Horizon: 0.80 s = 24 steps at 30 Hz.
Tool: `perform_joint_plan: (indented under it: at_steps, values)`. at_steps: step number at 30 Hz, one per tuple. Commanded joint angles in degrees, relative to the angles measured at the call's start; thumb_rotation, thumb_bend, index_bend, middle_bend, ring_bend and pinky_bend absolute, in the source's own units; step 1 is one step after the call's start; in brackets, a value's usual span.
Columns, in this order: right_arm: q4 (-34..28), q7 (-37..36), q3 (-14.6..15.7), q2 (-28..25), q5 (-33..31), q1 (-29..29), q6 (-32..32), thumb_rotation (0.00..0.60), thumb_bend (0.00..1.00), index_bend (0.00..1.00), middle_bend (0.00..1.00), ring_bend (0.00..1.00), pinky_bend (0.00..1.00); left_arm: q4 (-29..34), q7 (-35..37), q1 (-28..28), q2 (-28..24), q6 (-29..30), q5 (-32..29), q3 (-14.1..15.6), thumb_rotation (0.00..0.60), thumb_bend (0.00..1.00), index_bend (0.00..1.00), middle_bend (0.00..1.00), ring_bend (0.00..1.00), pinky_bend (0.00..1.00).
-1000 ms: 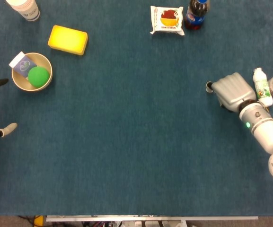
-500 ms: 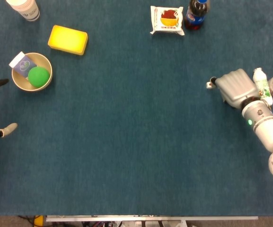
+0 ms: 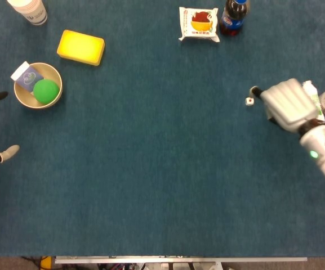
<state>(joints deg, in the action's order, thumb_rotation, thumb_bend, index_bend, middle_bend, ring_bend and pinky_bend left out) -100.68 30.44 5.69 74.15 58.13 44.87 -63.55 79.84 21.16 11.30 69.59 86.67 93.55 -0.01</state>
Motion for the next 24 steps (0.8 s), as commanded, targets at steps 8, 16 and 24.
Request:
perform_joint_plan:
  at_steps: [8, 16, 24]
  values:
    - [1.65, -22.22, 3.85, -8.64, 28.54, -20.44, -28.56, 0.600, 1.00, 0.35, 0.90, 0.79, 1.00, 4.69, -4.93, -0.39, -3.07, 1.41, 0.93, -0.31, 0.600, 0.00, 0.15, 0.01, 0.00, 0.04]
    - [9.87, -27.51, 0.18, -4.25, 33.40, -30.25, -43.02, 0.600, 1.00, 0.41, 0.77, 0.61, 1.00, 6.78, -8.03, -0.94, -4.37, 2.08, 1.05, -0.36, 0.600, 0.00, 0.15, 0.01, 0.00, 0.04]
    - [12.50, -29.85, -2.06, -2.56, 33.86, -36.54, -48.53, 0.600, 1.00, 0.44, 0.60, 0.45, 0.86, 7.30, -7.82, -2.12, -4.77, 3.30, 0.38, -0.41, 0.600, 0.00, 0.15, 0.01, 0.00, 0.04]
